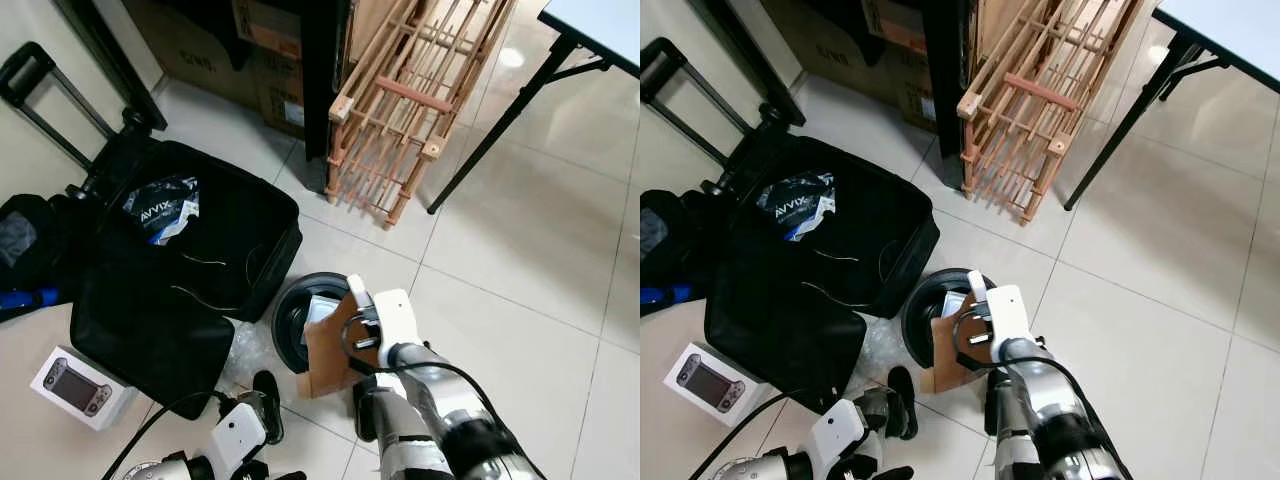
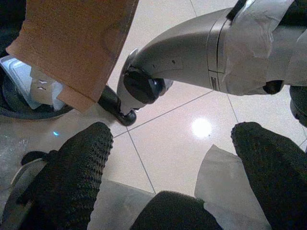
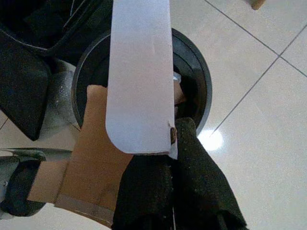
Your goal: Picking trash to rubbish bin
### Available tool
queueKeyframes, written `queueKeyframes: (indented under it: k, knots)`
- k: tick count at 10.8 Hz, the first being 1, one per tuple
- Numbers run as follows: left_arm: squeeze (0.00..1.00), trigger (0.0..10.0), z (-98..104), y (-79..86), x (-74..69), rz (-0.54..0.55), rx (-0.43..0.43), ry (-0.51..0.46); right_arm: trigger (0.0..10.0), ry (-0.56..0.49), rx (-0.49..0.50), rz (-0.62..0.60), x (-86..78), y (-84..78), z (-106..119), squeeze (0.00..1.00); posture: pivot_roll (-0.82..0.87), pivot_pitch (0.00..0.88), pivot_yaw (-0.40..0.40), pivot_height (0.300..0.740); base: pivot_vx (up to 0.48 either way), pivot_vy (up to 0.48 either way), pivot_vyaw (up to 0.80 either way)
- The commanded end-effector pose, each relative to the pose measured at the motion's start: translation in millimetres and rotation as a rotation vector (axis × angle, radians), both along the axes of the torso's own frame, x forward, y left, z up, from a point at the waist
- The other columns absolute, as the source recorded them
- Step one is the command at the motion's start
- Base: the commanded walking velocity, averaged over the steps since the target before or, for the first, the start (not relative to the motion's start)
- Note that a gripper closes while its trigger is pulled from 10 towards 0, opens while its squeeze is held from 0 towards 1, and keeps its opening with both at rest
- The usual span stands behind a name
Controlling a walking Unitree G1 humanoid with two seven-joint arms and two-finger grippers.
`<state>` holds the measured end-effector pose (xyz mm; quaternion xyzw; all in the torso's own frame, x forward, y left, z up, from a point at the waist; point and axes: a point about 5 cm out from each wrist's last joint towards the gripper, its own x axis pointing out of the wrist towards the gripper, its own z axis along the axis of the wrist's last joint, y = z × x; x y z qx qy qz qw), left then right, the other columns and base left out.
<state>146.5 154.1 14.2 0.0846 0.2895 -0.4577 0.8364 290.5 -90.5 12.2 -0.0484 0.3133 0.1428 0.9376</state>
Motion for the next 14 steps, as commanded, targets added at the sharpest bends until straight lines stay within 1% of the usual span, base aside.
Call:
queueKeyframes:
  k: [1,3,5,7,9,12,14]
  knots:
    - [0.0,10.0,-7.6,-2.3,-12.6,-0.018,-0.003,0.058,10.0,0.062,-0.006,0.025,-10.9,3.7,-14.3,0.0,0.13,0.49,0.016,0.74,0.0,0.0,0.0]
    - [0.0,10.0,-12.2,-5.1,-14.4,-0.035,0.004,0.071,10.0,0.087,-0.018,0.063,-10.3,10.4,-19.0,0.0,0.13,0.498,0.018,0.74,0.0,0.0,0.0]
    - [0.0,10.0,-18.7,-7.2,-16.3,-0.055,0.018,0.086,10.0,0.095,-0.022,0.075,-10.6,13.0,-21.5,0.0,0.13,0.501,0.022,0.74,0.0,0.0,0.0]
    - [0.0,10.0,-19.3,-7.0,-14.7,-0.053,0.021,0.087,10.0,0.098,-0.024,0.073,-10.6,10.2,-23.7,0.0,0.12,0.503,0.022,0.74,0.0,0.0,0.0]
    - [0.0,10.0,-13.2,-12.1,-11.5,-0.062,0.01,0.079,10.0,0.103,-0.034,0.068,-12.3,5.4,-27.6,0.0,0.12,0.504,0.024,0.74,0.0,0.0,0.0]
    - [0.0,10.0,-10.1,-14.8,-13.7,-0.061,0.004,0.075,10.0,0.051,-0.125,0.089,-10.3,1.2,-27.4,0.0,0.12,0.507,0.019,0.74,0.0,0.0,0.0]
    - [0.0,10.0,-10.2,-16.1,-13.0,-0.057,0.009,0.079,10.0,0.036,-0.132,0.086,-9.6,1.0,-27.4,0.0,0.12,0.508,0.017,0.74,0.0,0.0,0.0]
